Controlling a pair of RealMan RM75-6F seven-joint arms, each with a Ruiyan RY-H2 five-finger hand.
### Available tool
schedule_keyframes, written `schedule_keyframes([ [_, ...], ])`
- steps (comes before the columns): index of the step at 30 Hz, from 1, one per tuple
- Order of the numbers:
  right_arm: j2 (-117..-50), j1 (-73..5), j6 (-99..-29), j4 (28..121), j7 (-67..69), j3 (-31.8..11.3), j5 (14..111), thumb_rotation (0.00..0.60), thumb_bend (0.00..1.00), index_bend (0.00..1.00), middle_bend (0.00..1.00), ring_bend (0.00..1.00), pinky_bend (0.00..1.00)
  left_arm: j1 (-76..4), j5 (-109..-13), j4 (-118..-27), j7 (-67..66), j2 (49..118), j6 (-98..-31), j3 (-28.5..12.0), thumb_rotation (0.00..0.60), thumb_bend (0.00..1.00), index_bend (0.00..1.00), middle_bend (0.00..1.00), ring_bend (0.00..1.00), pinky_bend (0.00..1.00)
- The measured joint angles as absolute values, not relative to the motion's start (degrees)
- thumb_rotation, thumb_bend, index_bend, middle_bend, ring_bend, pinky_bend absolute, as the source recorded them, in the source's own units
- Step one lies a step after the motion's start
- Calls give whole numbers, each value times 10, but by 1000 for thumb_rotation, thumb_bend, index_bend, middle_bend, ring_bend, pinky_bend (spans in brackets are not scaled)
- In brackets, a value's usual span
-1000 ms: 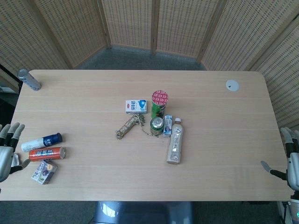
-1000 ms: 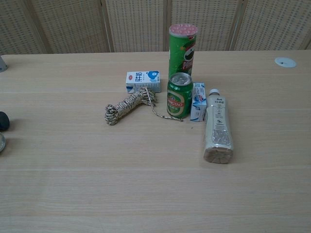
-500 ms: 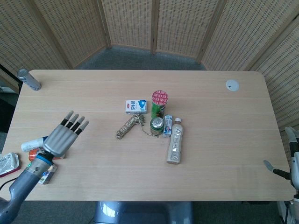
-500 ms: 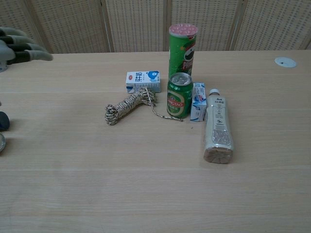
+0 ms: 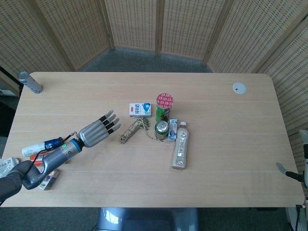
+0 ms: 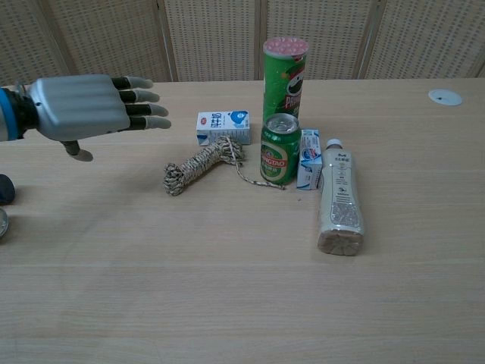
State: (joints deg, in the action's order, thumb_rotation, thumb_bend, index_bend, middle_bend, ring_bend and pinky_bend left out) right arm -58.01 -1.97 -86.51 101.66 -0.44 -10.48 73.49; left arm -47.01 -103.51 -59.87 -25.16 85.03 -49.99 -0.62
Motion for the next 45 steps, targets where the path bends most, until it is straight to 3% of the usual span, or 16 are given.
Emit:
schedule_keyframes([
  [9,-581,-23,-854,1007,3,-111,716,571,0,0,0,0,0,-546,-1075,-453,-180,970,-496,24,600,0,0,0,0,0],
  [26,-571,-19,-852,1001,29,-120,702,571,0,0,0,0,0,-581,-1061,-361,-187,1045,-472,49,600,0,0,0,0,0],
  [30,-569,-18,-852,1000,31,-121,700,569,0,0,0,0,0,-583,-1059,-343,-198,1062,-472,55,600,0,42,0,0,0],
  [32,-569,-17,-851,1000,32,-121,699,571,0,0,0,0,0,-584,-1059,-332,-203,1072,-476,58,600,0,105,0,0,0],
  [35,-568,-17,-851,999,33,-122,697,575,0,0,0,0,0,-584,-1059,-313,-206,1087,-484,61,600,0,275,4,0,8],
  [37,-568,-17,-851,999,34,-123,697,575,0,0,0,0,0,-584,-1059,-298,-207,1099,-495,62,600,0,434,150,33,117],
  [39,-567,-16,-852,998,34,-123,696,571,0,0,0,0,0,-583,-1060,-284,-207,1107,-507,65,600,0,619,413,202,313],
  [41,-567,-15,-854,998,35,-123,696,569,0,0,0,0,0,-581,-1062,-268,-201,1116,-521,69,600,0,753,565,368,427],
  [45,-565,-14,-855,997,37,-125,694,573,0,0,0,0,0,-578,-1065,-243,-192,1125,-539,81,600,0,881,702,500,527],
])
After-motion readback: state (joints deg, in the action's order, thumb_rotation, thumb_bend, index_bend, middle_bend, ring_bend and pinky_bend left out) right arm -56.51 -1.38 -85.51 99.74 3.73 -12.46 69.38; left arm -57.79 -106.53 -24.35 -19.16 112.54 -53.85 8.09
